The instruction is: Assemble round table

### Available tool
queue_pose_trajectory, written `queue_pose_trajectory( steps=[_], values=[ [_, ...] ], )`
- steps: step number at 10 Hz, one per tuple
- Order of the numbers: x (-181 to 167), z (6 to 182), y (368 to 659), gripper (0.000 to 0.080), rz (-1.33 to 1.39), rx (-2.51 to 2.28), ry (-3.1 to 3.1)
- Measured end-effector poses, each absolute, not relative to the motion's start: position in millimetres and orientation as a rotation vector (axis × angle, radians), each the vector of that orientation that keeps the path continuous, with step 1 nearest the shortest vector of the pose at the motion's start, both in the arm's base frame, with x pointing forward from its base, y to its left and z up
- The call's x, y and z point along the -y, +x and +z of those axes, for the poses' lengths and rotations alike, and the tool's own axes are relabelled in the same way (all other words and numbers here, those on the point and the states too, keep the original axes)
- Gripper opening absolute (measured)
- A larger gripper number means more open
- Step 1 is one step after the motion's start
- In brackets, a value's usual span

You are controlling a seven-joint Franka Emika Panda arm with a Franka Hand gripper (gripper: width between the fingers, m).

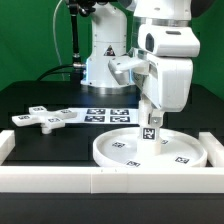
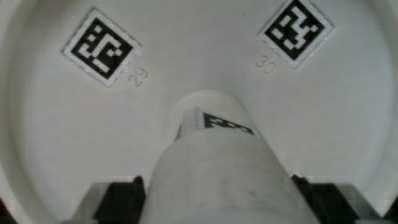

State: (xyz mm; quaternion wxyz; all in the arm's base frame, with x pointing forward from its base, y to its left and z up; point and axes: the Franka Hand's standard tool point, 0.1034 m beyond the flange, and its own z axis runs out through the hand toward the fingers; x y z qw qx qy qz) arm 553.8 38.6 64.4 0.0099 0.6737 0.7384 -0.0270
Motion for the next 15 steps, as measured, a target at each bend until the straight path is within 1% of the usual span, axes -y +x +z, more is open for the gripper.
queue_pose_trajectory(
  steps=[2, 7, 8, 9, 12, 13, 15],
  values=[
    [-38.6, 64.3, 553.7, 0.0404, -0.083, -2.252, 2.159],
    [-41.3, 64.7, 552.8, 0.0406, -0.079, -1.426, 2.772],
    [-41.1, 64.5, 553.2, 0.0406, -0.044, -1.189, 2.893],
    [-42.0, 64.8, 554.0, 0.0406, 0.019, -1.150, 2.897],
    [-42.1, 64.9, 553.5, 0.0406, 0.026, -0.922, 2.981],
    [-41.8, 64.8, 553.4, 0.0406, 0.027, -0.774, 3.031],
    [-39.9, 64.3, 553.0, 0.0406, 0.016, -0.318, 3.149]
  ],
)
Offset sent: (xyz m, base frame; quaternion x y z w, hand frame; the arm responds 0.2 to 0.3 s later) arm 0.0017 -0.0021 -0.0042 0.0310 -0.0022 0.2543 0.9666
